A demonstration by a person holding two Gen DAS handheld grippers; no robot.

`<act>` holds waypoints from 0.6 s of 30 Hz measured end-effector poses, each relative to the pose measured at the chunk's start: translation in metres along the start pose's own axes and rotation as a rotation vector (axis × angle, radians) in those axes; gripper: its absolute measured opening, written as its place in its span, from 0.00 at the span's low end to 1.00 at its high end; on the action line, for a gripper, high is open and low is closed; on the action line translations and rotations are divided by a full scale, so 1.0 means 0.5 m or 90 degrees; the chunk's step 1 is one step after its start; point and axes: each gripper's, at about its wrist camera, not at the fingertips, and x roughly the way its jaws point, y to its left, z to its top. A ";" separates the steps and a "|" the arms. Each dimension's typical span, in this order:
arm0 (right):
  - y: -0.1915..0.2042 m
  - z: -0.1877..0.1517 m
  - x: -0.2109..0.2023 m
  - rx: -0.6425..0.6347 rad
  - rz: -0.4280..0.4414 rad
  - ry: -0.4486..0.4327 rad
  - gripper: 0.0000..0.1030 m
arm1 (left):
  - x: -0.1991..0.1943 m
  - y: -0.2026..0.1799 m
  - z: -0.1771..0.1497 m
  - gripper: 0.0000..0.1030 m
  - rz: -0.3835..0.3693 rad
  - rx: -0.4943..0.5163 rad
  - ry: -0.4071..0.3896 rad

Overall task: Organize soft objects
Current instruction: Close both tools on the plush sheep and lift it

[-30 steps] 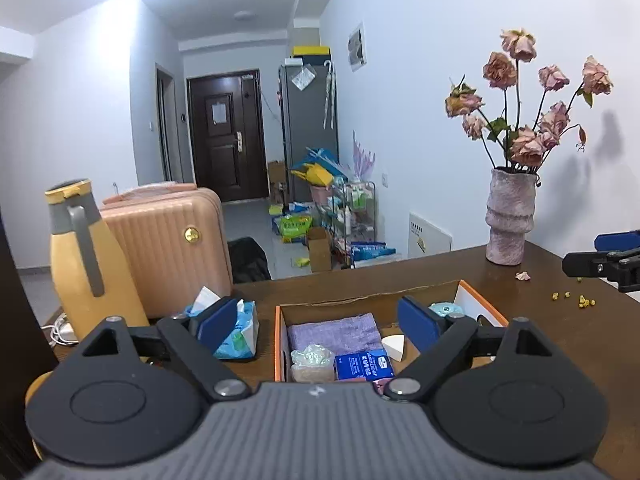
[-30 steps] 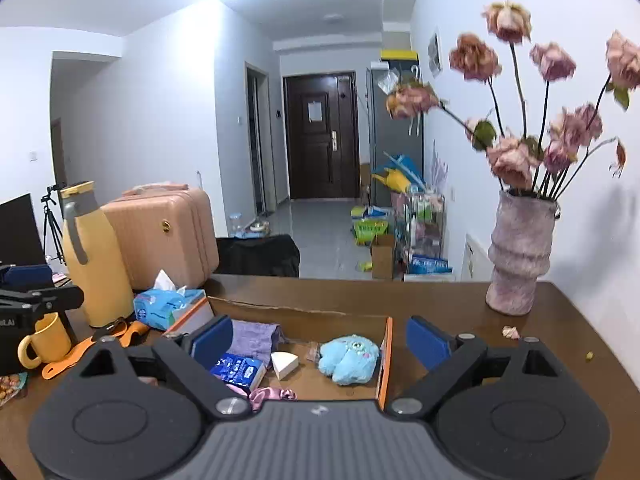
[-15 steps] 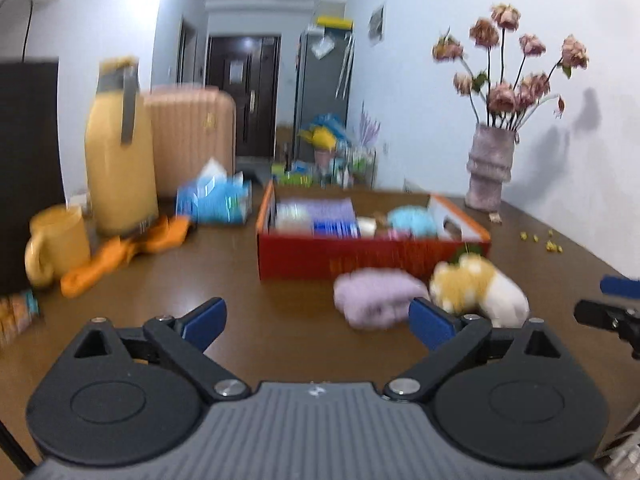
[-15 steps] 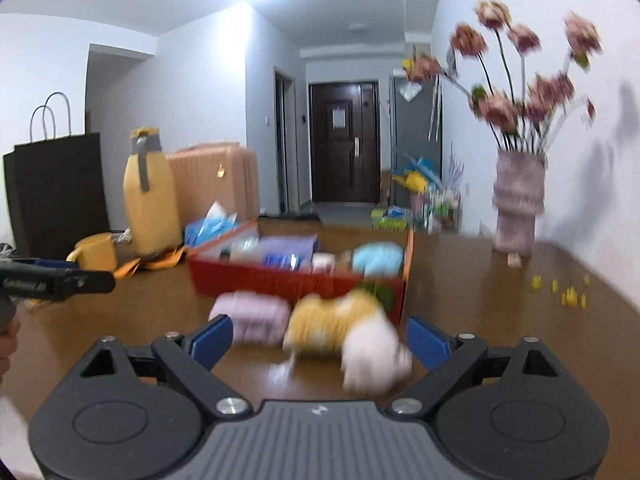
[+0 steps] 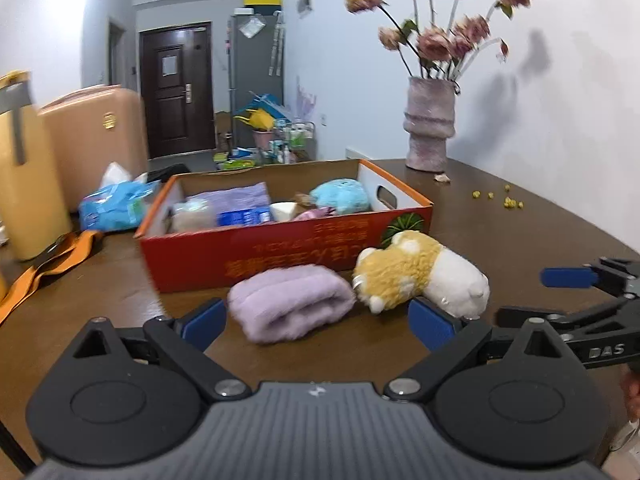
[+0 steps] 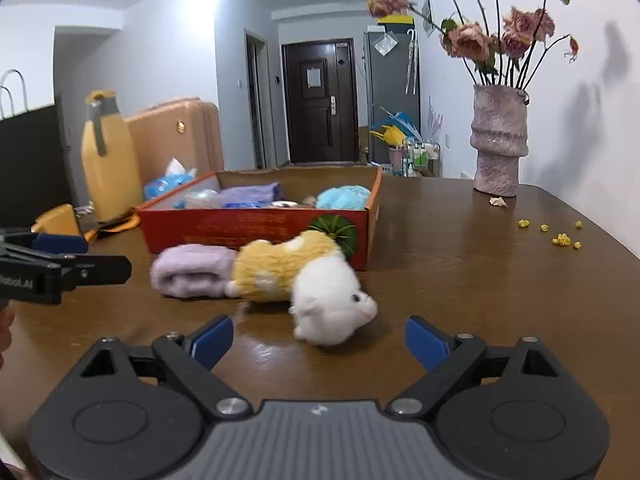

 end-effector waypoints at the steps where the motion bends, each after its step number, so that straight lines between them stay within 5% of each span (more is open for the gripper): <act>1: -0.005 0.005 0.015 0.000 0.001 0.003 0.87 | 0.017 -0.009 0.007 0.96 -0.011 0.008 -0.004; 4: -0.020 0.023 0.062 -0.004 0.008 0.015 0.84 | 0.070 -0.033 0.029 0.85 -0.041 0.027 -0.008; 8: -0.034 0.036 0.111 0.012 0.026 0.025 0.79 | 0.157 -0.043 0.052 0.72 -0.082 -0.013 0.057; 10: -0.038 0.036 0.127 0.027 0.041 0.058 0.60 | 0.192 -0.038 0.052 0.66 -0.099 -0.050 0.094; 11: -0.038 0.034 0.128 0.032 0.058 0.075 0.59 | 0.206 -0.034 0.051 0.63 -0.105 -0.068 0.105; 18: -0.070 0.039 0.096 0.090 0.136 0.047 0.60 | 0.237 0.003 0.058 0.63 -0.172 -0.137 0.089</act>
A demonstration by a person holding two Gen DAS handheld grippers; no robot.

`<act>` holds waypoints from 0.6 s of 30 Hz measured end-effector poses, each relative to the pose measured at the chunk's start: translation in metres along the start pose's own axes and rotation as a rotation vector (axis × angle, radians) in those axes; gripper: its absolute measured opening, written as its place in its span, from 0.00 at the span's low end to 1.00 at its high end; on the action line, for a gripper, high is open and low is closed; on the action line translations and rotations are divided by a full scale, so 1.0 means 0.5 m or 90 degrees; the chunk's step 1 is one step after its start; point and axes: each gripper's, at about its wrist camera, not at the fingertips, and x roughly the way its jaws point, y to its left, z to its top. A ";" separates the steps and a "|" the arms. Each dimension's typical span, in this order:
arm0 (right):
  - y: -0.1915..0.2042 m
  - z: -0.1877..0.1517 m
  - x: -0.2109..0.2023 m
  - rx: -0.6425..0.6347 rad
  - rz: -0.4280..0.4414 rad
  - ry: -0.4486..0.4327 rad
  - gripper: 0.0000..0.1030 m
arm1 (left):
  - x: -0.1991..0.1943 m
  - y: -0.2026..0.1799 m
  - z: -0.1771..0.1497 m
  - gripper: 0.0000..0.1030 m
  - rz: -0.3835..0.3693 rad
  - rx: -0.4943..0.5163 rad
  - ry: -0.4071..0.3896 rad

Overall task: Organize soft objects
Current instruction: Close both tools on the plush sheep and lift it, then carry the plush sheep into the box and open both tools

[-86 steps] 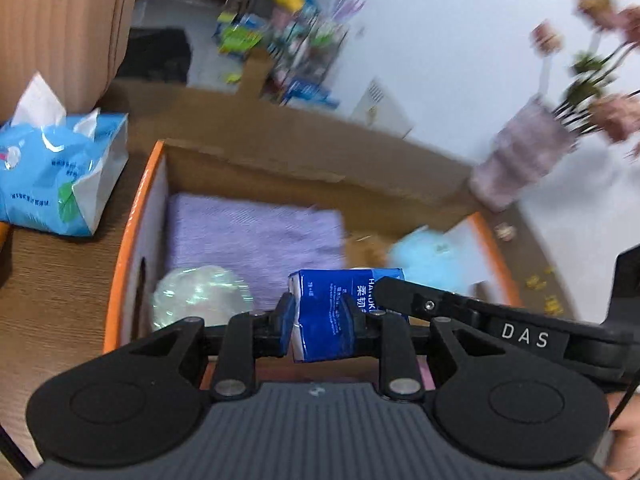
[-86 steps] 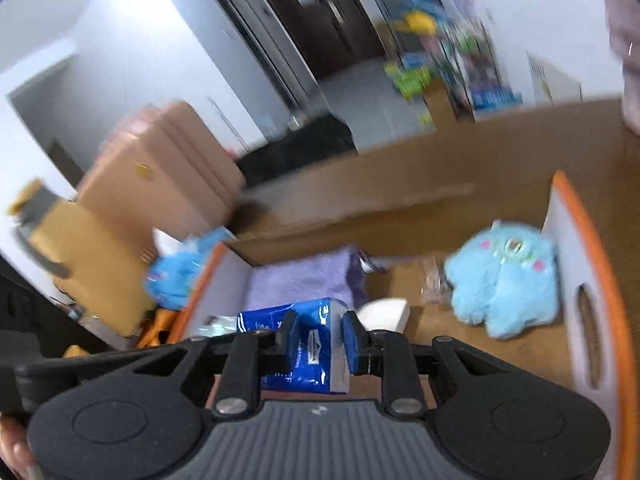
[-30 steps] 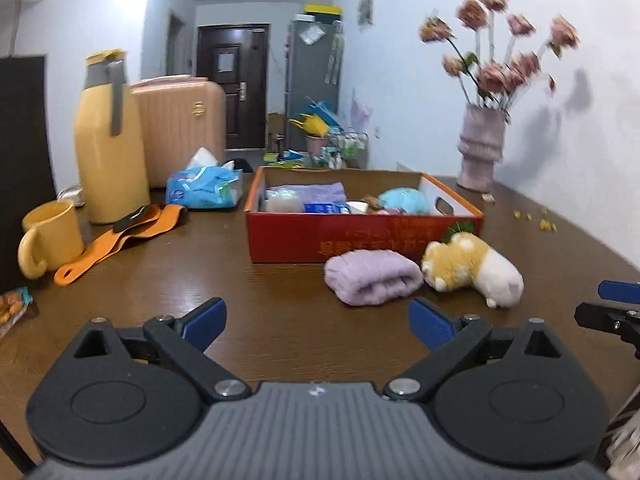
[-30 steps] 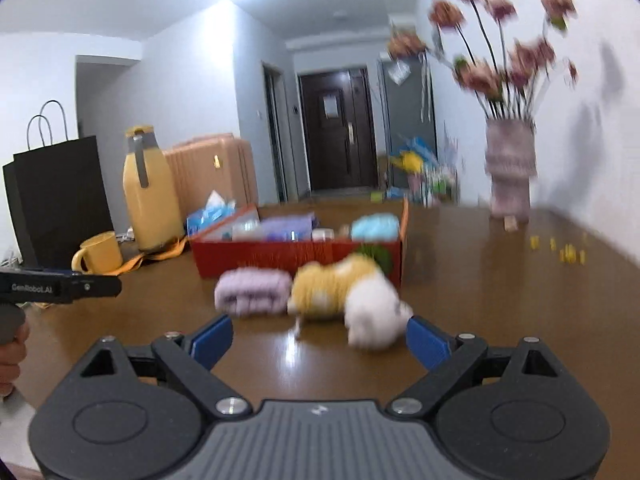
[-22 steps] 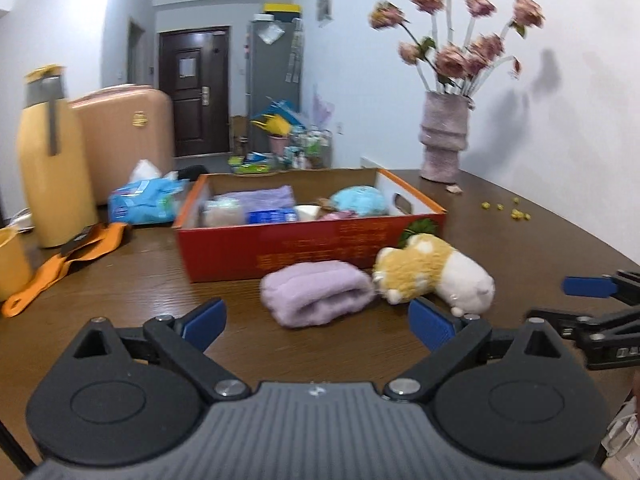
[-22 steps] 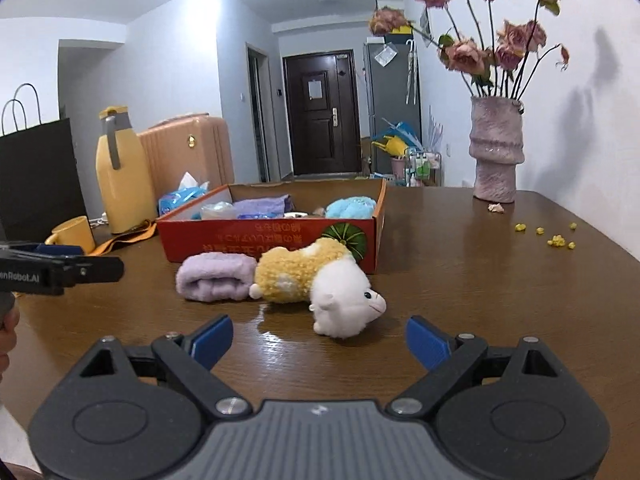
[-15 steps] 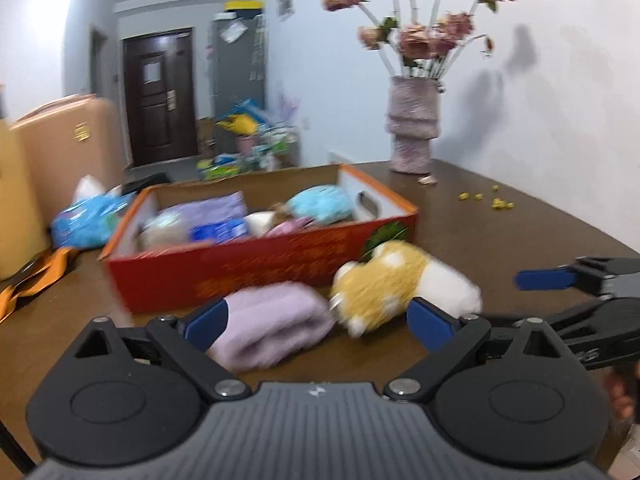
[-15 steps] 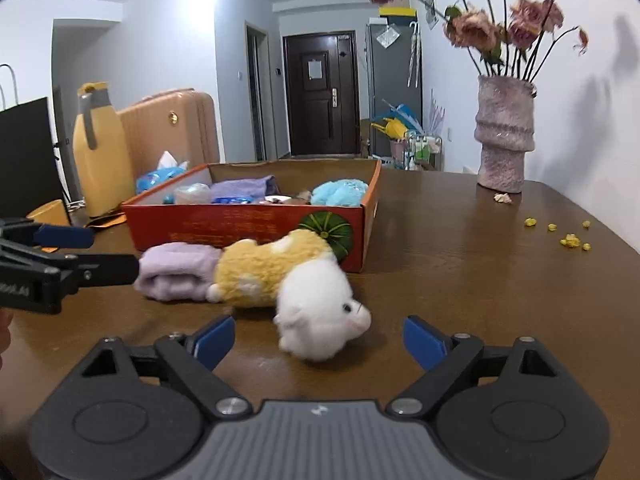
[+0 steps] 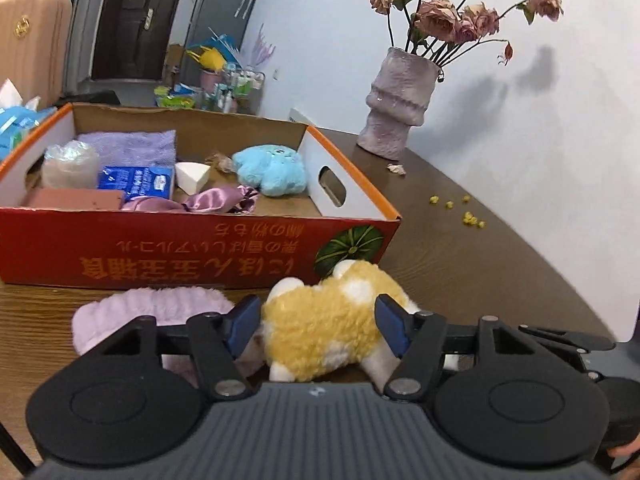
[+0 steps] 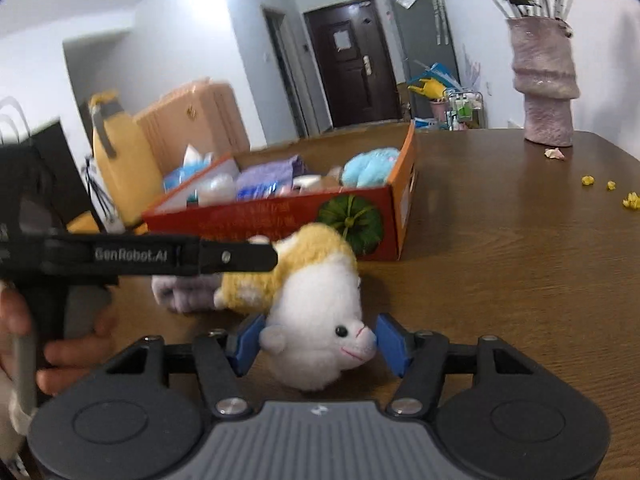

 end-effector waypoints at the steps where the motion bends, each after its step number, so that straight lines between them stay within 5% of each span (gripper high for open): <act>1: -0.004 0.004 0.002 0.007 0.005 -0.007 0.60 | 0.007 0.005 0.004 0.63 0.002 -0.010 0.012; 5: -0.022 0.013 0.035 0.038 0.002 -0.002 0.59 | 0.019 0.017 0.008 0.62 -0.007 -0.045 0.041; 7: -0.025 0.008 0.050 0.052 0.014 0.018 0.46 | 0.016 0.019 0.006 0.62 -0.009 -0.051 0.049; 11: -0.011 -0.013 0.025 0.070 0.002 0.016 0.43 | 0.011 0.022 -0.003 0.65 -0.030 -0.077 0.065; 18: -0.002 -0.067 -0.034 0.140 -0.044 -0.013 0.42 | 0.006 -0.028 -0.026 0.63 -0.075 -0.032 0.071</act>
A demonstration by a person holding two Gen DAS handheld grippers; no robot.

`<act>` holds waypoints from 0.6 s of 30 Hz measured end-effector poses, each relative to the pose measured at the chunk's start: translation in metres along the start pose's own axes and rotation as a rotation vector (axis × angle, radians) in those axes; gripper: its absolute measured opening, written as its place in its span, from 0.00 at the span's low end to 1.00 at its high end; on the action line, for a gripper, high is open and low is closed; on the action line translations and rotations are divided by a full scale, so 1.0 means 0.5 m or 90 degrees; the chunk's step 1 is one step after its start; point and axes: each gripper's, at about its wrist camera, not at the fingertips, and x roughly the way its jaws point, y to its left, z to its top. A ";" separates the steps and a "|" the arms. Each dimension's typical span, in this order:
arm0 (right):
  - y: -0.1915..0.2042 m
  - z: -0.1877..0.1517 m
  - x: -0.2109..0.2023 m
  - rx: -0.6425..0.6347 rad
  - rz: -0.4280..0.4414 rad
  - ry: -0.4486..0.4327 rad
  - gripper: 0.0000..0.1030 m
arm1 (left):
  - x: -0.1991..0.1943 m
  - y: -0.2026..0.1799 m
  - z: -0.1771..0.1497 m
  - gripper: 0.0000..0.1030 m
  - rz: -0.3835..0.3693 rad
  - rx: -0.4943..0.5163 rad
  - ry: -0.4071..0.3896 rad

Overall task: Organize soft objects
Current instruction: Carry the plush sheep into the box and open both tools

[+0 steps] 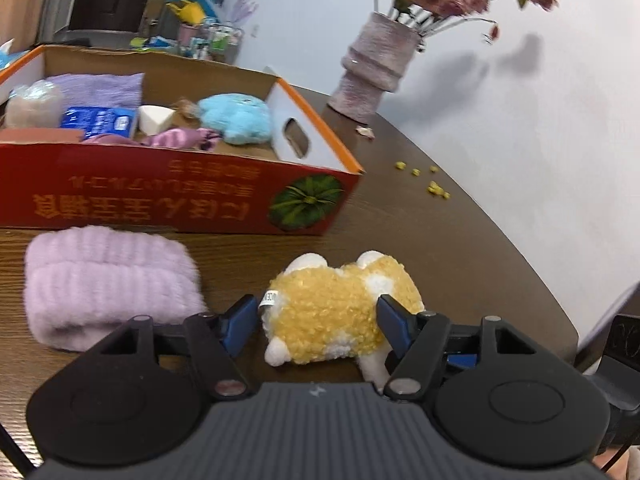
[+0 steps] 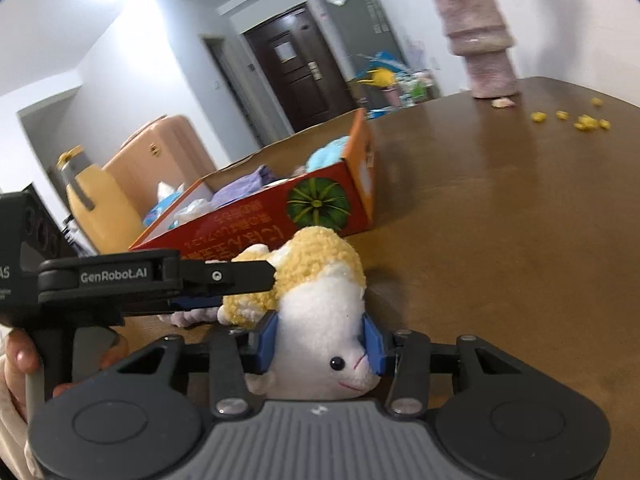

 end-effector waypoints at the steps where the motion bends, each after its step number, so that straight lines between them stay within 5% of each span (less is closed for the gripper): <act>1: 0.001 -0.003 -0.004 0.000 -0.004 -0.001 0.41 | 0.000 -0.006 -0.001 0.60 -0.004 0.006 -0.001; 11: 0.032 0.017 -0.034 -0.036 -0.003 -0.035 0.39 | -0.045 -0.020 0.006 0.52 -0.014 0.011 -0.051; 18: 0.085 0.215 0.025 -0.100 0.027 -0.080 0.39 | -0.073 -0.010 0.206 0.53 0.009 0.023 -0.115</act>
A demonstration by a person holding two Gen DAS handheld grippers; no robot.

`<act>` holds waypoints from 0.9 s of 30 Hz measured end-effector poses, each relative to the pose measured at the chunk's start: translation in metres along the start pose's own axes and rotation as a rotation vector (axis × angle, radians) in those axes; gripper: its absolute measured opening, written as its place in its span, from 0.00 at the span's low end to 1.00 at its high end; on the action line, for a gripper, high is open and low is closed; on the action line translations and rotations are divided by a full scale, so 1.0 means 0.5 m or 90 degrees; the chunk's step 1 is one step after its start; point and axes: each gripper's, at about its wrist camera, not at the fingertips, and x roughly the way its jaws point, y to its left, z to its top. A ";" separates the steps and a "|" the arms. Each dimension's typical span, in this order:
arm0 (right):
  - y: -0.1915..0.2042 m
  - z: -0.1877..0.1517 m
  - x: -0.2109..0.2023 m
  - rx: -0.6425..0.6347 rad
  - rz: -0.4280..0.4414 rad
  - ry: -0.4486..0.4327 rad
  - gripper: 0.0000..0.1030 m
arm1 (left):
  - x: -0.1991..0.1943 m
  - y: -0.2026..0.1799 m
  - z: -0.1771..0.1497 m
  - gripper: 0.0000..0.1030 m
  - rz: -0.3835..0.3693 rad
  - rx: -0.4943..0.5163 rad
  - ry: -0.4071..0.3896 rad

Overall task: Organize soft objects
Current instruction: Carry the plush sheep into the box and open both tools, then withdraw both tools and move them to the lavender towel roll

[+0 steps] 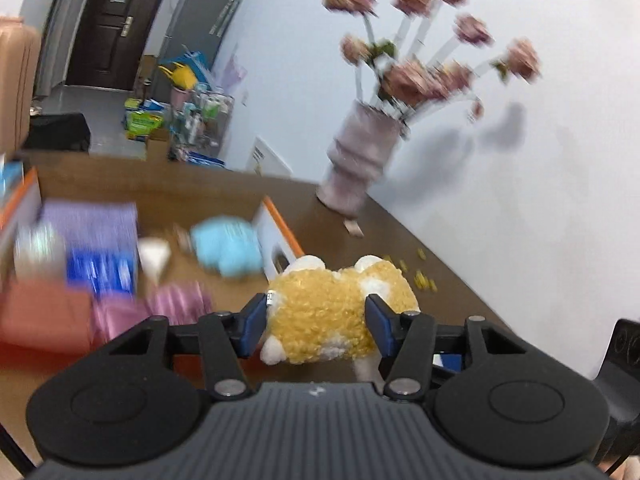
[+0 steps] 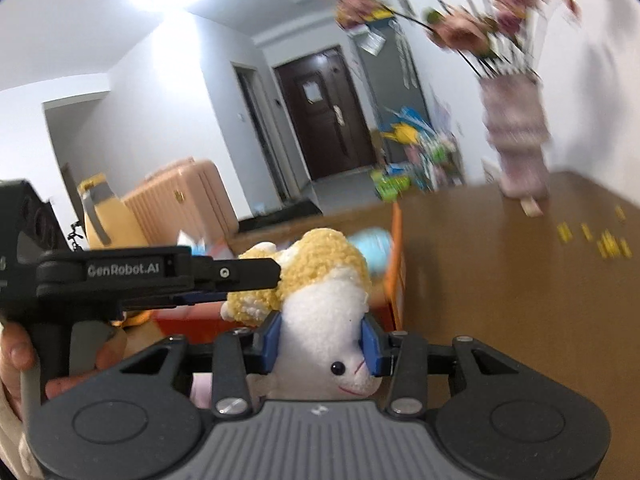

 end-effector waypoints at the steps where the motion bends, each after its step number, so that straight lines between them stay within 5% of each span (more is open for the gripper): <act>1: -0.007 0.031 0.035 0.011 0.005 0.011 0.39 | 0.019 0.010 0.032 0.53 0.008 0.011 -0.001; 5: -0.038 0.104 0.174 0.038 -0.005 0.075 0.39 | 0.122 0.092 0.108 0.52 0.023 -0.017 0.045; 9: -0.058 0.103 0.279 0.034 -0.039 0.149 0.39 | 0.212 0.168 0.105 0.53 0.032 -0.071 0.102; 16: -0.015 0.077 0.293 -0.049 -0.108 0.190 0.44 | 0.254 0.181 0.063 0.54 0.043 -0.040 0.156; 21: 0.008 0.113 0.250 -0.092 -0.122 0.149 0.46 | 0.207 0.172 0.067 0.57 0.076 -0.009 0.128; 27: 0.047 0.176 0.154 -0.143 -0.118 0.098 0.50 | 0.044 0.146 0.126 0.63 0.142 0.047 0.055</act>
